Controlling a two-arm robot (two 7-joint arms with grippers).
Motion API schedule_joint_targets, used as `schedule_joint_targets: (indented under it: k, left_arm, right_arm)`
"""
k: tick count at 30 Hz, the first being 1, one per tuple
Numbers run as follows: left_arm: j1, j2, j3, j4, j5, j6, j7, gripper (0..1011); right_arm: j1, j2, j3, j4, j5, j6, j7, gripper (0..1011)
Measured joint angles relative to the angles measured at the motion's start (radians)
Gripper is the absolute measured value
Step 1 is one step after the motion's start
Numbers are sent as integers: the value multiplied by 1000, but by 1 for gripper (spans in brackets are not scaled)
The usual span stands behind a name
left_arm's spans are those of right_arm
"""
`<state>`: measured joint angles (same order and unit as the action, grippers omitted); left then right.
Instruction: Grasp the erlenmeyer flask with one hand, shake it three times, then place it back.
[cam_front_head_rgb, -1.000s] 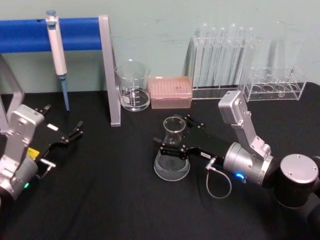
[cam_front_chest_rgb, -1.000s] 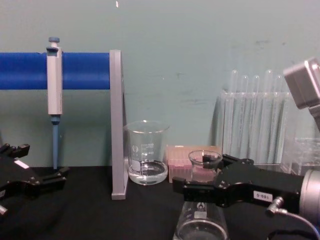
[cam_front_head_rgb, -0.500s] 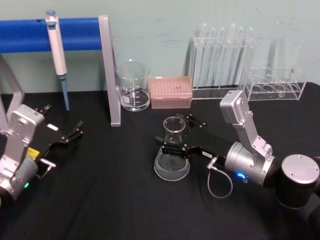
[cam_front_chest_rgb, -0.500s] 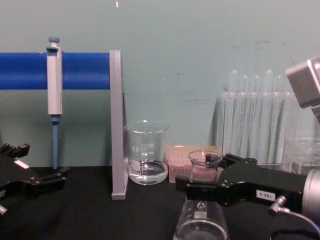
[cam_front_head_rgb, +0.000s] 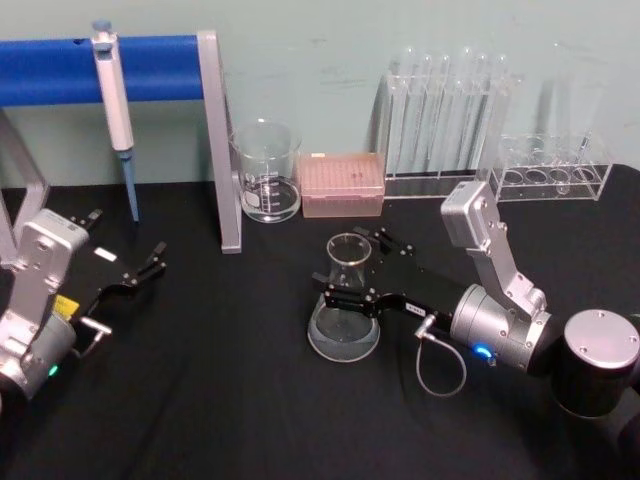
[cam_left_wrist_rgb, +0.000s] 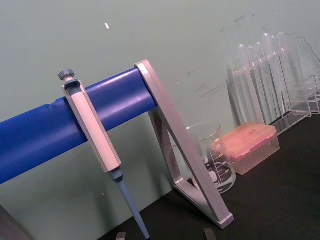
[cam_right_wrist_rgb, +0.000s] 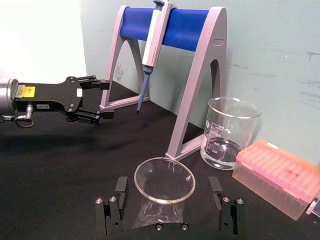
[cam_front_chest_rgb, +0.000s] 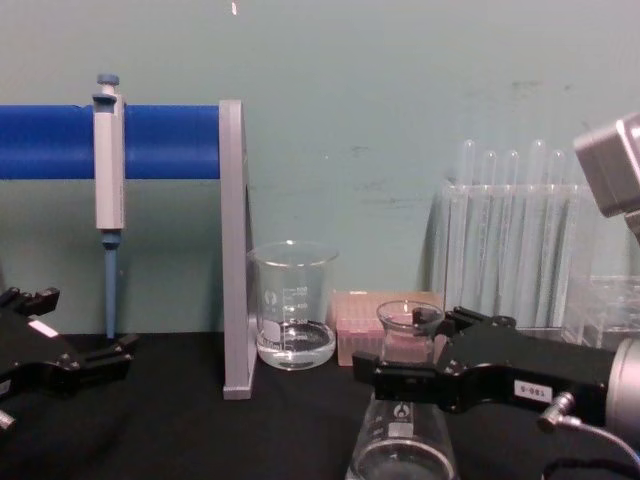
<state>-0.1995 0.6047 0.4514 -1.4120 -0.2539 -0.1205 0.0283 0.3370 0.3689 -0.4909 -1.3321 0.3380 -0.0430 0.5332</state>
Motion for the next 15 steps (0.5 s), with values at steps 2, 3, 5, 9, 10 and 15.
schedule_joint_targets:
  k: [2, 3, 5, 9, 10, 15]
  left_arm:
    - [0, 0, 0, 0, 0, 0, 0, 1001]
    - [0, 0, 0, 0, 0, 0, 0, 1001]
    - [0, 0, 0, 0, 0, 0, 0, 1001]
    - [0, 0, 0, 0, 0, 0, 0, 1001]
    - [0, 0, 0, 0, 0, 0, 0, 1001]
    - [0, 0, 0, 0, 0, 0, 0, 1001]
  right_arm:
    - [0, 0, 0, 0, 0, 0, 0, 1000]
    - [0, 0, 0, 0, 0, 0, 0, 1000]
    - [0, 0, 0, 1, 1, 0, 0, 997]
    - [1, 0, 0, 1, 1, 0, 1, 927]
    - [1, 0, 0, 1, 1, 0, 1, 903]
    - [1, 0, 0, 2, 1, 1, 1, 787]
